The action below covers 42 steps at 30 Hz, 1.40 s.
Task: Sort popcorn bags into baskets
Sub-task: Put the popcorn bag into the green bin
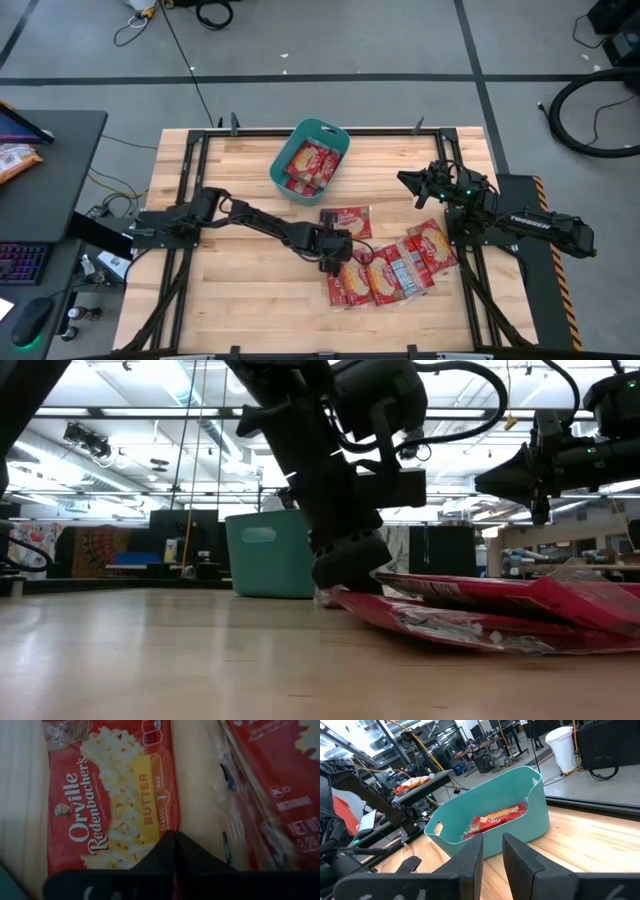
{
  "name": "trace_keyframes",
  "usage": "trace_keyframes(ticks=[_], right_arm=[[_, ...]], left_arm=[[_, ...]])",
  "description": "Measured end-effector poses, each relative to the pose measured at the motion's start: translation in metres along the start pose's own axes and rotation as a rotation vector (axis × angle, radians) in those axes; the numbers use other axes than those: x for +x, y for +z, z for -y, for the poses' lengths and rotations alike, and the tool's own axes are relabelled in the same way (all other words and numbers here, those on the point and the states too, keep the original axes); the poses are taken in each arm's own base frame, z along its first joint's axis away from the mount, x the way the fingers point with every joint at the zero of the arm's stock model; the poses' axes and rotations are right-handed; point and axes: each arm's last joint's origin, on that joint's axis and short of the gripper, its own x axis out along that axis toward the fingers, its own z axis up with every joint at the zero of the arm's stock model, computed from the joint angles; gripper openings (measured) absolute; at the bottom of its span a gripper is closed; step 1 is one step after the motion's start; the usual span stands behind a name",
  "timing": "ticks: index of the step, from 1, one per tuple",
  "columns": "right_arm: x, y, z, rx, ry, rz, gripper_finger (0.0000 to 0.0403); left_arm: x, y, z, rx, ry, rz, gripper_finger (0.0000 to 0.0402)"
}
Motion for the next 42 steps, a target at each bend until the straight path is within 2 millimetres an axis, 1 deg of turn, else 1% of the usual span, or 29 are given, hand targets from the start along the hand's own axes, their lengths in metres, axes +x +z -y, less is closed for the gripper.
trace_keyframes(ticks=[4,8,11,16,27,30,37,39,40,42], right_arm=[[0.000,0.000,0.000,0.000,0.000,0.000,0.0077],[0.000,0.000,0.000,0.000,0.000,0.001,0.0077],[0.000,0.001,0.000,0.000,0.003,0.007,0.0077],[0.000,0.001,-0.001,0.000,0.007,0.013,0.0077],[0.000,0.001,-0.001,0.000,0.007,0.014,0.0077],[0.000,0.001,-0.001,0.000,0.008,0.015,0.0077],[0.000,0.002,-0.001,0.001,0.010,0.021,0.0077],[0.000,0.002,-0.001,0.001,0.010,0.021,0.0077],[0.000,0.002,-0.001,0.000,0.010,0.021,0.0077],[0.000,0.002,-0.001,0.001,0.009,0.019,0.0077]], left_arm=[[-0.010,0.010,-0.006,0.059,0.015,-0.023,0.0005],[-0.026,0.024,-0.018,0.066,0.050,-0.015,0.0004],[-0.028,0.023,-0.023,0.094,0.064,-0.063,0.0004],[-0.033,0.023,-0.029,0.115,0.124,-0.086,0.0003],[-0.054,0.030,-0.046,0.095,0.178,-0.046,0.0002],[-0.066,0.033,-0.056,0.075,0.215,-0.024,0.0002],[-0.097,0.041,-0.087,-0.023,0.250,0.073,0.0002],[-0.103,0.042,-0.096,-0.068,0.222,0.090,0.0002],[-0.106,0.042,-0.100,-0.100,0.171,0.111,0.0002],[-0.106,0.041,-0.103,-0.155,0.038,0.112,0.0007]])
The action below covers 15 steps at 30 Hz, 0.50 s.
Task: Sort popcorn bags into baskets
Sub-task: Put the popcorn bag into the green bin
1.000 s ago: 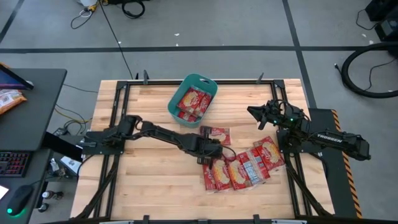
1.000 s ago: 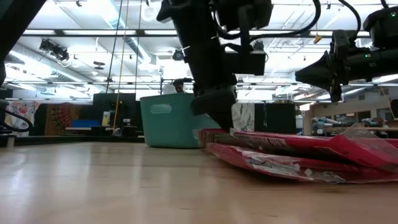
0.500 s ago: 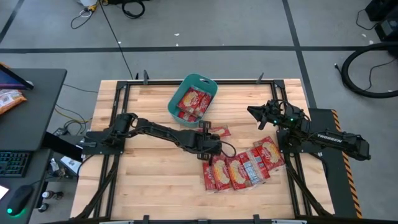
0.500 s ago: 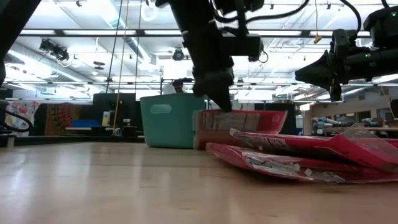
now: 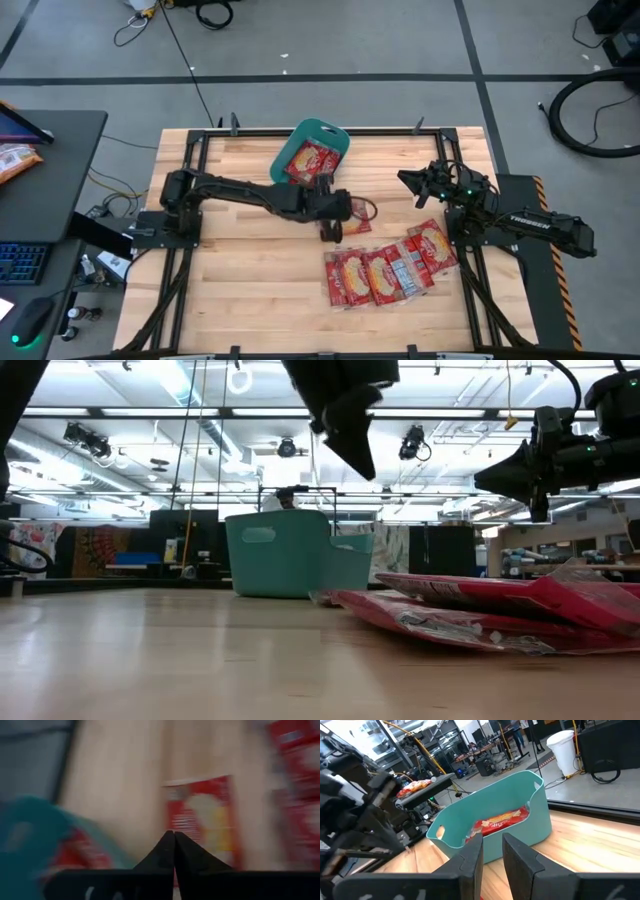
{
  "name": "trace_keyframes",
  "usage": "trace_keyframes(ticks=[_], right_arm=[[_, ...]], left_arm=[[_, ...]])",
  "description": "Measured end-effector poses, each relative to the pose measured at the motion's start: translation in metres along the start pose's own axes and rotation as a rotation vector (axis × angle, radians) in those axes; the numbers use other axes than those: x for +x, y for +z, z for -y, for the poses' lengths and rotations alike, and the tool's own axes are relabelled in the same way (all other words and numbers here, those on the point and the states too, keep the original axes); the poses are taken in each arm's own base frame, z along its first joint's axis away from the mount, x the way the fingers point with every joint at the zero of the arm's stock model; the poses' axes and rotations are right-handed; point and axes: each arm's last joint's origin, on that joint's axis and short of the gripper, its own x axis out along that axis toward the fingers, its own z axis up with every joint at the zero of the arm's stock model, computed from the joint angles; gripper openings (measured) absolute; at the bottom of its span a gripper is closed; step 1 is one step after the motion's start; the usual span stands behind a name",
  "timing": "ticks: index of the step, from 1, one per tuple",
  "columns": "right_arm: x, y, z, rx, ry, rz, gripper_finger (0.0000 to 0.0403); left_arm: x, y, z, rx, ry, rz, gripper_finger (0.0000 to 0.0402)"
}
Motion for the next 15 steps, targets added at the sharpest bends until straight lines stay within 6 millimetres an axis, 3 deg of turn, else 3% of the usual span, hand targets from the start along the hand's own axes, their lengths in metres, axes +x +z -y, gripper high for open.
trace_keyframes(ticks=[2,9,15], right_arm=[[0.000,0.000,0.000,0.000,-0.001,-0.001,0.0077],[0.000,0.001,0.000,0.000,0.003,0.006,0.0077],[0.000,0.001,0.000,0.000,0.005,0.010,0.0077]], left_arm=[[0.004,-0.003,0.000,-0.041,-0.092,-0.031,0.0019],[0.024,-0.036,0.028,-0.053,-0.118,-0.125,0.0083],[0.030,-0.060,0.056,0.038,-0.141,-0.143,0.0140]])
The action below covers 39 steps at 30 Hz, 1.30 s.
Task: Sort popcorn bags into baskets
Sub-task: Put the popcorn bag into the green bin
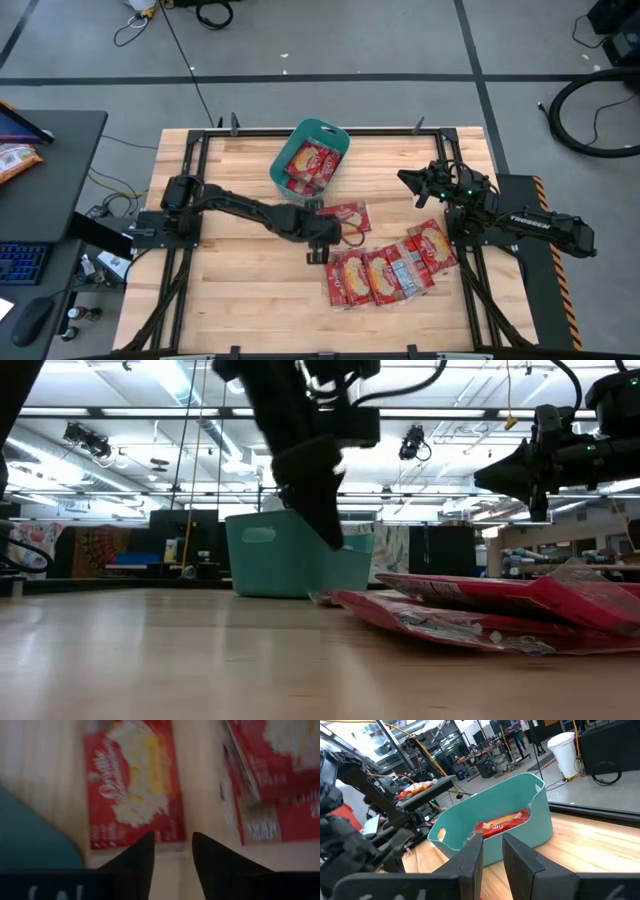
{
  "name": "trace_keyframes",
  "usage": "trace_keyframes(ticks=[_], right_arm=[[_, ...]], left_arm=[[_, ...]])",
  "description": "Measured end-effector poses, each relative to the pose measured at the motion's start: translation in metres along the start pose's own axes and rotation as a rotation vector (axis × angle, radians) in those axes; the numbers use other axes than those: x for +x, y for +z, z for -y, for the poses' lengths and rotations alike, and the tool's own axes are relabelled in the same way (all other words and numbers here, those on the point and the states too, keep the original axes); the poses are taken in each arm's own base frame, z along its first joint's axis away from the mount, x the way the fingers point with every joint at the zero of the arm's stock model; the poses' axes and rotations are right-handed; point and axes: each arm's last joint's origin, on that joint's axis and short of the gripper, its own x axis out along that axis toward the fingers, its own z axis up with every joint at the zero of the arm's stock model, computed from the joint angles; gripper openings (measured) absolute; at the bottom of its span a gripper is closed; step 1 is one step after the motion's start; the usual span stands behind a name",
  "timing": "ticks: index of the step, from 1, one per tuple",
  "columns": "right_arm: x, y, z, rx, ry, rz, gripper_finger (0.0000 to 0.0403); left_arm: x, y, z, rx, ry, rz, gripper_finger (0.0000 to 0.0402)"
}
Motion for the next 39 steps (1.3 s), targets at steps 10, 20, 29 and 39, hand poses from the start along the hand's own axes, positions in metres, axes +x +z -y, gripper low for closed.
trace_keyframes(ticks=[10,20,29,39], right_arm=[[0.000,0.000,0.000,0.000,0.000,0.000,0.0077],[0.000,0.000,0.000,0.000,0.000,0.001,0.0077],[0.000,0.001,0.000,0.000,0.004,0.007,0.0077],[0.000,0.001,0.000,0.000,0.004,0.007,0.0077]], left_arm=[[0.018,-0.018,0.017,-0.055,0.040,0.096,0.0189],[0.044,-0.028,0.026,0.031,0.083,0.034,0.0226],[0.057,-0.033,0.030,0.087,0.087,0.001,0.0186],[0.061,-0.036,0.021,0.098,0.129,-0.036,0.0040]])
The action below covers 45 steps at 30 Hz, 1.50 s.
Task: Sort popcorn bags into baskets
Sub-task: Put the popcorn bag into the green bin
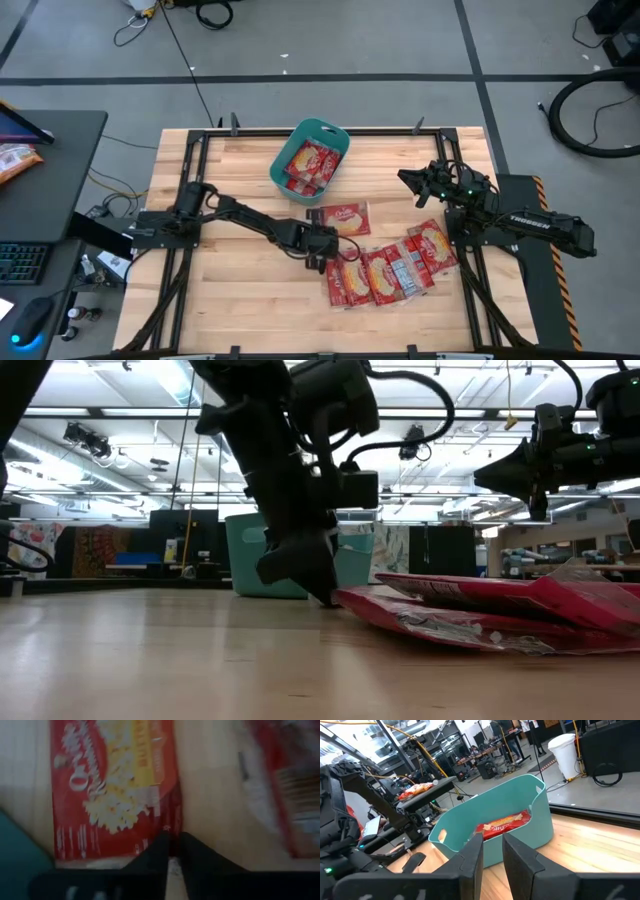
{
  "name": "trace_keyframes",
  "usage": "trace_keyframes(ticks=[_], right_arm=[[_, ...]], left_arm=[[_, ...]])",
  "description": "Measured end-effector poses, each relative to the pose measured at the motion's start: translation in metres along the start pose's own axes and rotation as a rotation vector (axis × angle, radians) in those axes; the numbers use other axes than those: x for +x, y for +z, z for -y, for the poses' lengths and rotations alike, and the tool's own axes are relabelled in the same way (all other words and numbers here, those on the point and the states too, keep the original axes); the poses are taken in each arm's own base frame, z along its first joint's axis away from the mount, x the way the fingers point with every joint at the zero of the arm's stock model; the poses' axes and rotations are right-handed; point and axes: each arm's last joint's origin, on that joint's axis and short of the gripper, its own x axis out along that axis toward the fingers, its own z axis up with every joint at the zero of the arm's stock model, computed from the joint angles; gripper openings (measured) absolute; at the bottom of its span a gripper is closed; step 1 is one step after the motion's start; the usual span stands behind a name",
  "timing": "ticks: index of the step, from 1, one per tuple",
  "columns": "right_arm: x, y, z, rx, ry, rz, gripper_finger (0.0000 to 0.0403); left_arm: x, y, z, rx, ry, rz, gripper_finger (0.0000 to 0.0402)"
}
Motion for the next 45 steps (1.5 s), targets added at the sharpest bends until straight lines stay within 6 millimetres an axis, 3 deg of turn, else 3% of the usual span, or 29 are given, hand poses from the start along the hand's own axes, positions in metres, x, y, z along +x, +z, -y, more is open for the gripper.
trace_keyframes(ticks=[4,14,22,39,42,45], right_arm=[[0.000,0.000,0.000,0.000,0.000,0.000,0.0077],[0.000,0.000,0.000,0.000,0.000,0.000,0.0077],[0.000,0.000,0.000,0.000,-0.001,0.000,0.0077],[0.000,0.000,0.000,0.000,0.000,0.000,0.0077],[0.000,0.000,0.000,0.000,0.000,0.000,0.0077],[0.000,0.000,0.000,0.000,0.000,0.000,0.0077]], left_arm=[[0.001,0.000,-0.001,0.000,0.009,-0.005,0.0008],[-0.017,0.023,-0.008,0.087,0.045,0.026,0.0003],[-0.024,0.024,-0.007,0.188,0.182,0.029,0.0002],[-0.060,0.036,-0.033,0.151,0.417,0.095,0.0001],[-0.059,0.037,-0.035,0.149,0.405,0.096,0.0001],[-0.055,0.037,-0.035,0.140,0.242,0.110,0.0003]])
